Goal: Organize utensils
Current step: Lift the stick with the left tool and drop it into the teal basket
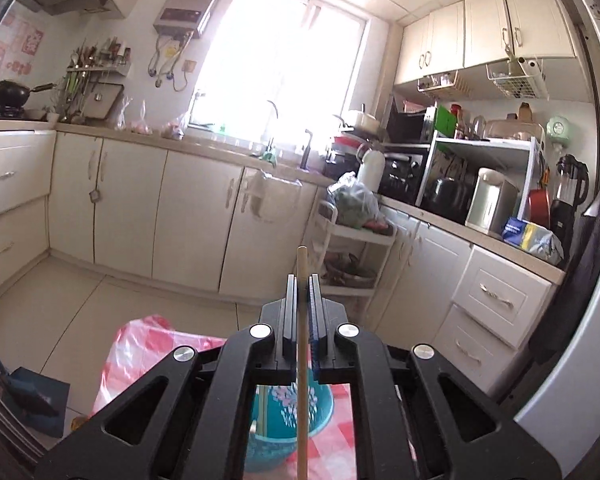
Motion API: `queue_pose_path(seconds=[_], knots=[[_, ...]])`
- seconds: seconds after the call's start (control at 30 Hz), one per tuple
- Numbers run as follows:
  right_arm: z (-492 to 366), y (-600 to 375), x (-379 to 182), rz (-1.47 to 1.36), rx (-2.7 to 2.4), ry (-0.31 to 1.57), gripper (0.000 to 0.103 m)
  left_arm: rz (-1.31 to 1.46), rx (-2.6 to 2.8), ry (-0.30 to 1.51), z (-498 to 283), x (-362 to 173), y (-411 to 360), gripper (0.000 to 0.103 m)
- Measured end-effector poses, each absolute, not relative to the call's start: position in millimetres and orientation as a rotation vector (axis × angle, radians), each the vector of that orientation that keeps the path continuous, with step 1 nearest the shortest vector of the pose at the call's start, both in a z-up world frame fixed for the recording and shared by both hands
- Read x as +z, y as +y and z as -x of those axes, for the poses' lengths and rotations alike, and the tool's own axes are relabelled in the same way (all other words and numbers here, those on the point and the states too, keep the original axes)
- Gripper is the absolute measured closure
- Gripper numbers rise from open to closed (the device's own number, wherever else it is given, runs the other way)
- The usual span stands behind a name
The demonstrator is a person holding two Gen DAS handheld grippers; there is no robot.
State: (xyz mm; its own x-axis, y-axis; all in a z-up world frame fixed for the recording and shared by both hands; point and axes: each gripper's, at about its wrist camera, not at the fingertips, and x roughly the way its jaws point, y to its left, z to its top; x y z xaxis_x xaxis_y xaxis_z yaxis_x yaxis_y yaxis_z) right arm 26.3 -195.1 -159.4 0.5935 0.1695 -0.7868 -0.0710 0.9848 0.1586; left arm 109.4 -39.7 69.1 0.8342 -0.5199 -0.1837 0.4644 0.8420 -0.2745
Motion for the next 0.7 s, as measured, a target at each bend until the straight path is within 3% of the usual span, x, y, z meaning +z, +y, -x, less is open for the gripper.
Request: queue_pose_path(seconds=[0.27, 0.7], knots=[[-28, -197, -160, -0.127, 0.155, 0.925, 0.095, 0.238, -0.359, 0.121, -151, 73, -67, 0.098], [-29, -198, -160, -0.137, 0.164, 0.925, 0.095, 0.202, -0.309, 0.302, -175, -19, -79, 0.098]])
